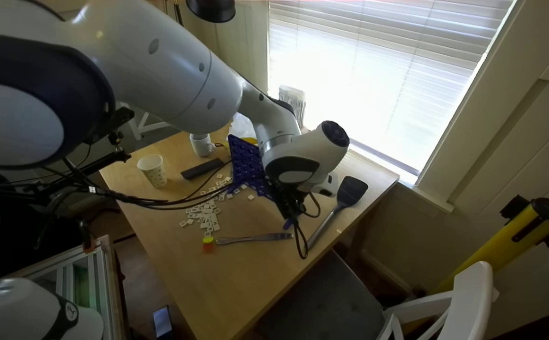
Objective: Put the blue object up right
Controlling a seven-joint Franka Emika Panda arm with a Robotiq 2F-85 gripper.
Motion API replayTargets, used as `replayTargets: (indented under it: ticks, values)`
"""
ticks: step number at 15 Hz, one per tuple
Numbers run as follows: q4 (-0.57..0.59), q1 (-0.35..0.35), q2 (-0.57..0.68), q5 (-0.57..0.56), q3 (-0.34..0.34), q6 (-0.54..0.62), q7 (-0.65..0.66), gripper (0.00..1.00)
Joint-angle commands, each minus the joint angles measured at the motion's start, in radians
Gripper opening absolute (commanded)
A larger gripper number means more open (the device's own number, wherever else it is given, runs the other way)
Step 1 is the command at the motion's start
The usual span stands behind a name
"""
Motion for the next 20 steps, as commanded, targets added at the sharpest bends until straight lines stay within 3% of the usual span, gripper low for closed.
replayTargets:
  ticks: [1, 3, 6, 11, 12, 17, 20]
  values:
    - [-0.091, -0.002, -0.110, 0.014, -0.009, -0.111, 0.078, 0.00]
    - [-0.124, -0.002, -0.158, 0.024, -0.008, -0.201, 0.085, 0.00]
    - [-0.168, 0.004, -0.231, 0.067, 0.018, -0.288, -0.007, 0.00]
    - [-0.216, 0.027, -0.290, 0.183, 0.062, -0.218, -0.257, 0.00]
    - [-0.163, 0.045, -0.253, 0.129, 0.033, -0.254, -0.162, 0.00]
    - [-0.167, 0.060, -0.250, 0.131, 0.030, -0.249, -0.168, 0.00]
    - [-0.195, 0.090, -0.245, 0.141, 0.063, -0.232, -0.228, 0.00]
